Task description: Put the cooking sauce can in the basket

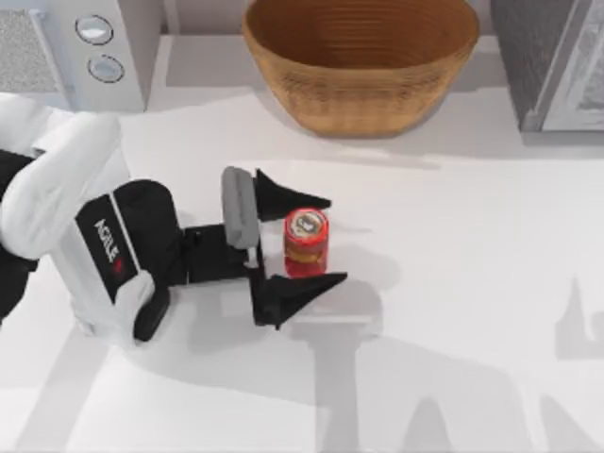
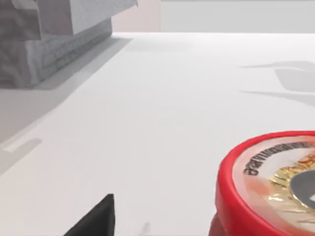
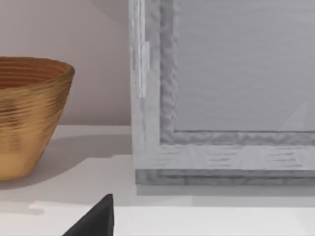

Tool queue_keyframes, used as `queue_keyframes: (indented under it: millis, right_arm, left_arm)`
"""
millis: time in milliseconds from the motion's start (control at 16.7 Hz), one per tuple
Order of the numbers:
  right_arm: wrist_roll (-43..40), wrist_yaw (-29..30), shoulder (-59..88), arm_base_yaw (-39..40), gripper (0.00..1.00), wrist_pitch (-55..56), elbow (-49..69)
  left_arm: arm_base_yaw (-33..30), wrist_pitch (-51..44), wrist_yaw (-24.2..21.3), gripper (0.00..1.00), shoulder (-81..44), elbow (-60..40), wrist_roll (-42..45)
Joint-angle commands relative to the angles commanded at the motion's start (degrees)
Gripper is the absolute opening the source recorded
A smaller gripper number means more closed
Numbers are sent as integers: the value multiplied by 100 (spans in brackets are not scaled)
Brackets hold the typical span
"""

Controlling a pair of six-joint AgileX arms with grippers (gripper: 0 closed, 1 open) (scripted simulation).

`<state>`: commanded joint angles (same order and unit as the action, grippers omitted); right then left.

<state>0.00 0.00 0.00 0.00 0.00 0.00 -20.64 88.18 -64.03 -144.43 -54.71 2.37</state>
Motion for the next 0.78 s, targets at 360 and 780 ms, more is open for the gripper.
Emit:
queue_keyframes:
  millis: [360, 780]
  right_arm:
    - [0, 0, 0, 0, 100, 0, 0]
    - [0, 0, 0, 0, 100, 0, 0]
  left_arm:
    - [0, 0, 0, 47, 0, 0, 0]
    - [0, 0, 0, 0, 0, 0, 0]
